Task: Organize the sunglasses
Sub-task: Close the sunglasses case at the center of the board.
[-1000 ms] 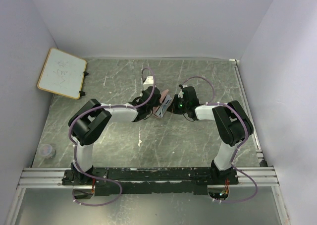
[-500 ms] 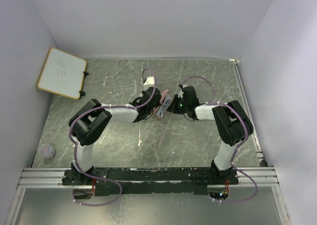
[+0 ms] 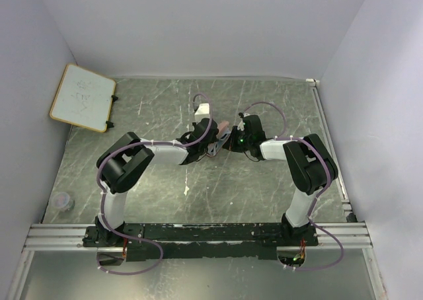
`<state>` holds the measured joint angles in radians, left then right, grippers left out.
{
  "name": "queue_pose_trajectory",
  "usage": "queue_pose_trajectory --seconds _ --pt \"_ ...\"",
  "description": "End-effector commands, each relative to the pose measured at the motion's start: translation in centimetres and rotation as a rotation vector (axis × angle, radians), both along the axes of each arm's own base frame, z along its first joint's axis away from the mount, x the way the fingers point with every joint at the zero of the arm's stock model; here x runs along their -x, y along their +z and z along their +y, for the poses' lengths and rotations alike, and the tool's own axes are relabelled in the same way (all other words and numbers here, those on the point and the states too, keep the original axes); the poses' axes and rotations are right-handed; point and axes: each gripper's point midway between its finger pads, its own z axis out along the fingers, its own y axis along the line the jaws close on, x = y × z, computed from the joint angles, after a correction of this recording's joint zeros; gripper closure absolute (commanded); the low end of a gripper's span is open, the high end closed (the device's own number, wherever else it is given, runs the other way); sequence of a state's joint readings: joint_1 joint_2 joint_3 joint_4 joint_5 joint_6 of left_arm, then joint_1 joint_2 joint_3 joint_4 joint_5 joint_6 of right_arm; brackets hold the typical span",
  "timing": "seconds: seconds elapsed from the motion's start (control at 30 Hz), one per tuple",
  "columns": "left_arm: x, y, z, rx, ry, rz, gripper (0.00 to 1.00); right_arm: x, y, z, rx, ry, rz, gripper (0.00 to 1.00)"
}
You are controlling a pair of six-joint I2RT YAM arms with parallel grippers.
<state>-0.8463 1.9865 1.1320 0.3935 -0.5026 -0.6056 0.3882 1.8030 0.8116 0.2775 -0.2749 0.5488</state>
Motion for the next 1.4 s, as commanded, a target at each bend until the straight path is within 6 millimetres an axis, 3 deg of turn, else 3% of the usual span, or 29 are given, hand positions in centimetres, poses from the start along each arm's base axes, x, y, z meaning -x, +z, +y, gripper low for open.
queue_pose_trajectory --seconds 0.0,0.13,0.53,0.77,0.93,1.1,1.27,1.37 --pt "5.9 -7.1 -1.6 -0.121 -0.151 0.194 0.88 -0.4 0.0 0.7 -0.005 0.016 -0.008 1.0" --pt "6.3 -7.2 -1.4 -0.122 -0.156 0.196 0.88 -0.4 -0.1 0.8 -0.007 0.017 -0.008 1.0" --pt "7.7 -9.8 -1.2 -0.146 -0.159 0.253 0.9 -0.4 0.0 0.8 -0.005 0.017 -0.009 1.0" --pt "6.0 -5.0 0.6 -0.162 -0.059 0.15 0.86 -0.3 0.3 0.6 -0.002 0.012 -0.019 1.0" --pt "5.0 -2.9 2.0 -0.134 -0.022 0.126 0.85 -0.3 0.8 0.5 0.001 0.009 -0.03 0.98" --pt "4.8 0.5 2.1 -0.091 -0.038 0.077 0.84 -0.2 1.7 0.2 0.0 0.003 -0.054 0.82" --pt "4.7 5.3 2.1 -0.046 -0.06 -0.007 0.82 -0.2 3.2 -0.1 0.013 0.002 -0.09 0.69" --pt "4.3 7.1 3.1 -0.064 -0.033 -0.054 0.81 -0.3 4.1 -0.4 0.027 0.001 -0.119 0.56"
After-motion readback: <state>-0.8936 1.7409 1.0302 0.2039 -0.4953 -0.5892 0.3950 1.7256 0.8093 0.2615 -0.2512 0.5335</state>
